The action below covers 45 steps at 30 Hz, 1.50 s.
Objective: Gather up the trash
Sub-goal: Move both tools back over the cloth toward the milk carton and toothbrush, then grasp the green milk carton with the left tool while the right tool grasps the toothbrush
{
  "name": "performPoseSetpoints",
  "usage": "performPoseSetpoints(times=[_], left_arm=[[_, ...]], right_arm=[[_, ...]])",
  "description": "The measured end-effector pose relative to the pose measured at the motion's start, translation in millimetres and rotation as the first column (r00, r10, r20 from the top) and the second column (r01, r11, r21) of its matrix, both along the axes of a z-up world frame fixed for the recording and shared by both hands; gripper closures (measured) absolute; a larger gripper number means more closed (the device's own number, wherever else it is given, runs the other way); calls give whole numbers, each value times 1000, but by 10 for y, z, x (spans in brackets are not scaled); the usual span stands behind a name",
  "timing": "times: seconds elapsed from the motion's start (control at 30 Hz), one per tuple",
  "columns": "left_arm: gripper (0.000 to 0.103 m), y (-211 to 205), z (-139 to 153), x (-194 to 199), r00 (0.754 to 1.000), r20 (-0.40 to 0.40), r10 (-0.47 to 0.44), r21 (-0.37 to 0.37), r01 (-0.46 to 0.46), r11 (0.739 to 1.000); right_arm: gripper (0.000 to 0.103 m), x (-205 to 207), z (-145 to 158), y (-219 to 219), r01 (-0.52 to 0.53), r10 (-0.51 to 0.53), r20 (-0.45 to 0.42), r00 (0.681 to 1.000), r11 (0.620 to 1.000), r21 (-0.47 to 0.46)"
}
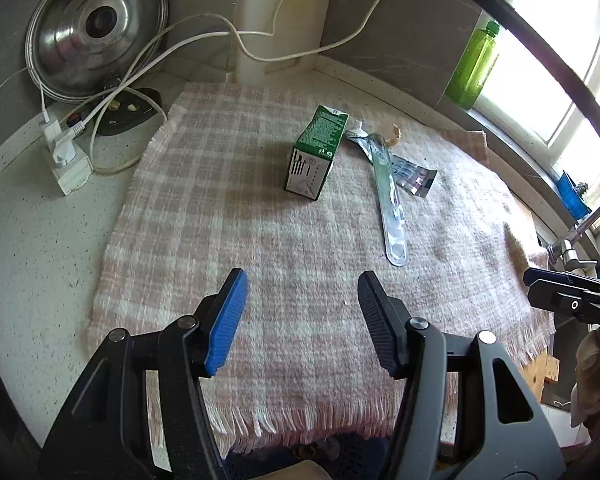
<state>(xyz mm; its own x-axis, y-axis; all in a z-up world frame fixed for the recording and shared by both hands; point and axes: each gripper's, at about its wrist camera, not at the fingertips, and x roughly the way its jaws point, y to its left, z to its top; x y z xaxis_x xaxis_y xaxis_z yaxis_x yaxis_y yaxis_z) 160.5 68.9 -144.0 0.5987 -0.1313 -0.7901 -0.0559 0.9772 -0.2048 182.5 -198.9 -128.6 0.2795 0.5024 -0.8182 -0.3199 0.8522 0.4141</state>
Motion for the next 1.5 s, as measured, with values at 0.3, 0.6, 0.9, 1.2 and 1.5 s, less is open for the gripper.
performPoseSetpoints(times=[0.3, 0.6, 0.9, 1.2, 1.5], left_arm=[[40, -6, -31, 439, 999, -17, -28, -27, 28, 999], [30, -51, -142, 897, 998, -41, -53, -13, 53, 999], [30, -84, -295, 1353, 996, -66, -64, 34, 66, 997], [30, -124, -370, 1602, 994, -74, -76, 48, 80, 996], [30, -137, -486, 1704, 993, -90, -81, 36, 84, 996]], right_arm=[[24, 347, -43, 74, 8, -8, 9, 1000, 1000, -6], [24, 724, -255, 90, 43, -40, -65, 997, 997, 60], [37, 1080, -501, 227, 47, -35, -133, 990, 995, 89], [43, 1482, -823, 380, 106, -90, -219, 972, 992, 64], [50, 1670, -1007, 568, 127, -121, -247, 962, 992, 9]])
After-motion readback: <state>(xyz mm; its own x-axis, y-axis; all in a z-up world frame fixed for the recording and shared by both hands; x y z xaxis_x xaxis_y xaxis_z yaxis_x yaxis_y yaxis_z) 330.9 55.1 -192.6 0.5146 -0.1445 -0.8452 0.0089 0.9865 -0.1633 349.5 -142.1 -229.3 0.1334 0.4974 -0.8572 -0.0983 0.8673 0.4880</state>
